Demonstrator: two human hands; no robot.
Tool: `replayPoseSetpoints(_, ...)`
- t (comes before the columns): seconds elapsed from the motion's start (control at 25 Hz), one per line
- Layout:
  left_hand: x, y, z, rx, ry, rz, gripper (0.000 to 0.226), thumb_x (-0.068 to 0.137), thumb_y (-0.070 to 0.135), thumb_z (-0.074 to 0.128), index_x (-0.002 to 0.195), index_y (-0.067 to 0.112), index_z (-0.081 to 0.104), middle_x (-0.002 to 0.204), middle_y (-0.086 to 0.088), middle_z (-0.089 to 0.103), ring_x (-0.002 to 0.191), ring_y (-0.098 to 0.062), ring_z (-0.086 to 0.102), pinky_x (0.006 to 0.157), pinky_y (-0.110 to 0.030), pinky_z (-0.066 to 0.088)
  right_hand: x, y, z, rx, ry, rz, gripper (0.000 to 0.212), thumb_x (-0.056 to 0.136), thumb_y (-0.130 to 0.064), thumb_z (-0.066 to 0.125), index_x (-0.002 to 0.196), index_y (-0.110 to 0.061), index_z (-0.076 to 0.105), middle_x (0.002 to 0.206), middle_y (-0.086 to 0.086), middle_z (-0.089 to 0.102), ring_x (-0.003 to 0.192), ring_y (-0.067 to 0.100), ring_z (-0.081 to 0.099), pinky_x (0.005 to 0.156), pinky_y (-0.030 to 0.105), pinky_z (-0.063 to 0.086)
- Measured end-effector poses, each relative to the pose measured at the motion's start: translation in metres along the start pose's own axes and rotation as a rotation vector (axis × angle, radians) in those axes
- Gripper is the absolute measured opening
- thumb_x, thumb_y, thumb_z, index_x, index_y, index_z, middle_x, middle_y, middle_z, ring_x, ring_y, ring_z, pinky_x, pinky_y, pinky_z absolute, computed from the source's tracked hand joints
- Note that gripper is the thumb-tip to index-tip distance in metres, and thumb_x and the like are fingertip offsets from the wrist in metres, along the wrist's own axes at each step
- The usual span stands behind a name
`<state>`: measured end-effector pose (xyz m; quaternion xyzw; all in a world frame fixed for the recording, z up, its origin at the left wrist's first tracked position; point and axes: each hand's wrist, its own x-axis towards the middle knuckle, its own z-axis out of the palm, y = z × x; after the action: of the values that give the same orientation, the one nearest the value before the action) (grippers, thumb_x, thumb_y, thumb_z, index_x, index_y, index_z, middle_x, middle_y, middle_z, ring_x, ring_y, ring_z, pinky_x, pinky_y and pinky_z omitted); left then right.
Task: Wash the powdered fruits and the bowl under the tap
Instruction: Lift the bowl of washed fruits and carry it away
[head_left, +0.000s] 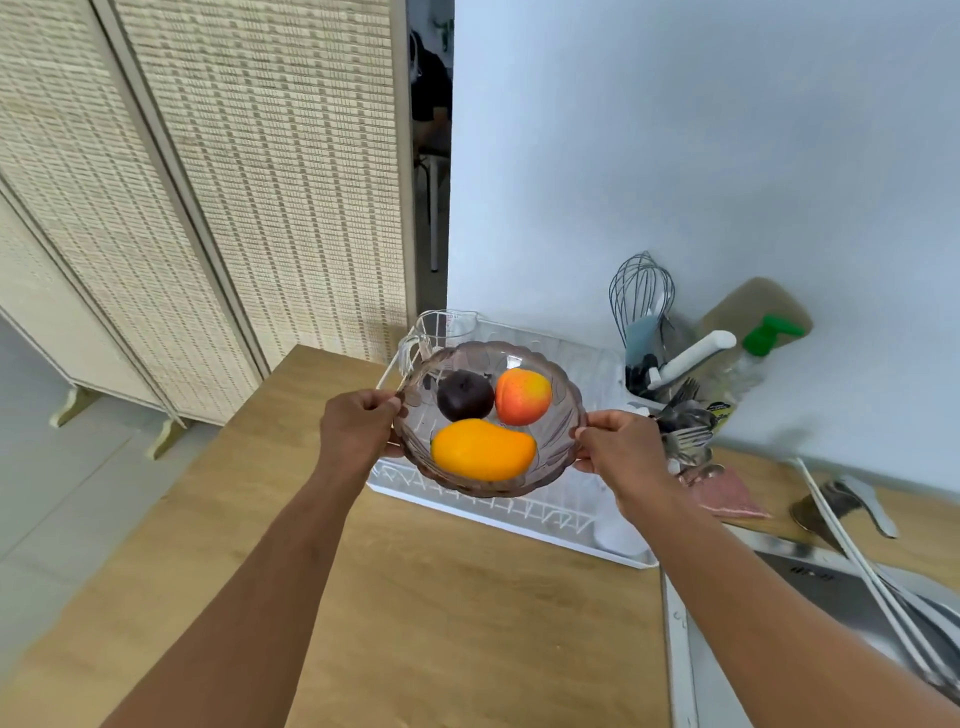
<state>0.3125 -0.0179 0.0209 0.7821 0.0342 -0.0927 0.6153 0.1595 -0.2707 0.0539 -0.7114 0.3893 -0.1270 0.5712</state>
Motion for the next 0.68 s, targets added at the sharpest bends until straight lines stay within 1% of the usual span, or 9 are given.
replayPoseSetpoints(0.12,0.0,-0.001,0.003,0.025,0.011,0.015,0.02,0.099,0.01,0.064,0.084,0.013,0.076,0.085,-0.013,0.078,0.056,-0.027,0.072,0.061,-0.042,0.065,0.002,0.006,0.001,0.003,0.002,-0.017,0.012,0.092,0.0,0.065,0.101,-0.001,0.073,0.085,0.018,0.076,0.072,0.026,0.073,0.059,0.03,0.056)
replayPoseSetpoints(0.2,-0.001,-0.001,0.004,0.031,0.023,0.019,0.02,0.1,0.012,0.064,0.085,0.015,0.076,0.085,-0.012,0.079,0.059,-0.027,0.073,0.061,-0.041,0.065,0.002,0.008,0.001,0.006,0.002,-0.032,0.014,0.094,-0.001,0.066,0.106,-0.001,0.072,0.086,0.017,0.076,0.072,0.025,0.073,0.06,0.029,0.056)
replayPoseSetpoints(0.32,-0.002,-0.002,0.006,0.028,0.036,0.021,0.017,0.1,0.012,0.064,0.089,0.014,0.078,0.085,-0.012,0.079,0.061,-0.028,0.073,0.062,-0.04,0.065,0.002,0.009,0.002,0.002,0.0,-0.051,0.021,0.095,-0.003,0.066,0.116,-0.002,0.071,0.088,0.014,0.076,0.074,0.024,0.075,0.063,0.032,0.059)
replayPoseSetpoints(0.4,-0.005,0.0,0.008,0.016,0.038,0.017,0.02,0.1,0.013,0.064,0.085,0.016,0.077,0.083,-0.014,0.078,0.064,-0.03,0.074,0.062,-0.042,0.066,-0.002,0.007,0.002,-0.004,-0.008,-0.052,0.027,0.096,-0.005,0.066,0.123,-0.004,0.068,0.09,0.011,0.075,0.075,0.024,0.075,0.065,0.033,0.06)
replayPoseSetpoints(0.48,-0.01,0.003,0.009,0.016,0.038,0.013,0.022,0.101,0.013,0.063,0.083,0.013,0.076,0.081,-0.015,0.077,0.064,-0.028,0.075,0.06,-0.041,0.066,-0.008,0.006,0.001,-0.007,-0.023,-0.055,0.033,0.097,-0.007,0.066,0.13,-0.007,0.065,0.089,0.009,0.075,0.074,0.024,0.074,0.066,0.035,0.062)
replayPoseSetpoints(0.56,-0.016,0.006,0.008,0.021,0.044,0.008,0.02,0.102,0.013,0.061,0.09,0.008,0.076,0.08,-0.014,0.077,0.062,-0.025,0.075,0.056,-0.036,0.065,-0.013,0.005,-0.002,-0.014,-0.045,-0.061,0.035,0.098,-0.008,0.065,0.132,-0.008,0.064,0.085,0.009,0.075,0.073,0.024,0.074,0.068,0.037,0.064)
replayPoseSetpoints(0.68,-0.02,0.008,0.005,0.013,0.052,-0.007,0.016,0.102,0.009,0.06,0.101,0.005,0.075,0.085,-0.014,0.077,0.068,-0.023,0.076,0.054,-0.032,0.063,-0.019,0.005,-0.005,-0.011,-0.077,-0.053,0.037,0.098,-0.009,0.064,0.135,-0.008,0.063,0.085,0.009,0.076,0.073,0.024,0.076,0.073,0.04,0.065)
